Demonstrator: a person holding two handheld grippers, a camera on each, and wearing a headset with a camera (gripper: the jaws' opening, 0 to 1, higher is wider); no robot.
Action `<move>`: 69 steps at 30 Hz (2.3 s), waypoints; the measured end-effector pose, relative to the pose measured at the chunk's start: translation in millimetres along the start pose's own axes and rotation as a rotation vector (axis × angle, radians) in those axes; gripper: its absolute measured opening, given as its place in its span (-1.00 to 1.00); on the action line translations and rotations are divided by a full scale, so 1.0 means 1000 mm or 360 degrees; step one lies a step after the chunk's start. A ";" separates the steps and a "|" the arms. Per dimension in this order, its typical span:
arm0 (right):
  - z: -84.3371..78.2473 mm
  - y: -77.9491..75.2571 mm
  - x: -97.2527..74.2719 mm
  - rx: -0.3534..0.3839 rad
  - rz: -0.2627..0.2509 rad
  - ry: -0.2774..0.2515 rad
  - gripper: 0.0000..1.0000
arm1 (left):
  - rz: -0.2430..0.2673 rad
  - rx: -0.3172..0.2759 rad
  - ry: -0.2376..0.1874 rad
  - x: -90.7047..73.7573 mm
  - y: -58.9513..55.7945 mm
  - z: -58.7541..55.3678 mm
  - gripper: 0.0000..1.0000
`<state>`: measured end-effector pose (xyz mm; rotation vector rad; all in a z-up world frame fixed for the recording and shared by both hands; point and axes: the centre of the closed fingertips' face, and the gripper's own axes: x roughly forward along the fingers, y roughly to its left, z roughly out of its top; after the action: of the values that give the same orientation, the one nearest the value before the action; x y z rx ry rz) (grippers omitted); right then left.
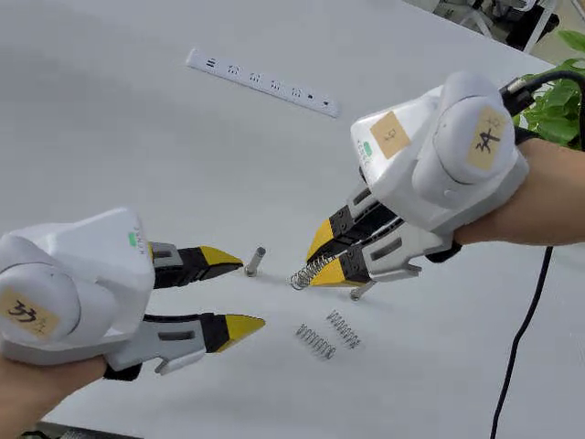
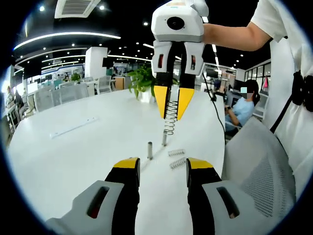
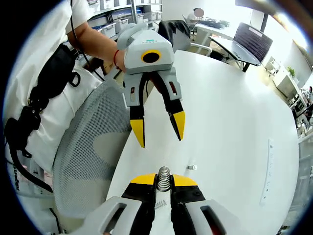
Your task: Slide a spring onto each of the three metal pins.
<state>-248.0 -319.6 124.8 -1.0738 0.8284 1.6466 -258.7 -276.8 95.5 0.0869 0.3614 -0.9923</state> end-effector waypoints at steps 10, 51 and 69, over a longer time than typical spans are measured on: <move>-0.003 -0.029 0.015 0.0034 -0.0045 0.0092 -0.87 | 0.0051 -0.0008 0.0040 -0.007 0.011 -0.019 0.02; -0.022 -0.066 0.071 0.0183 0.0029 0.0318 -0.86 | -0.0051 -0.0009 -0.0002 0.011 -0.001 -0.037 0.62; -0.028 -0.070 0.079 0.0190 0.0052 0.0344 -0.86 | -0.0057 -0.0033 -0.0013 0.011 -0.002 -0.037 0.62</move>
<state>-185.5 -295.7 39.2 -1.1723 1.0764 1.5050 -264.2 -277.7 57.4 0.0577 0.3669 -1.0239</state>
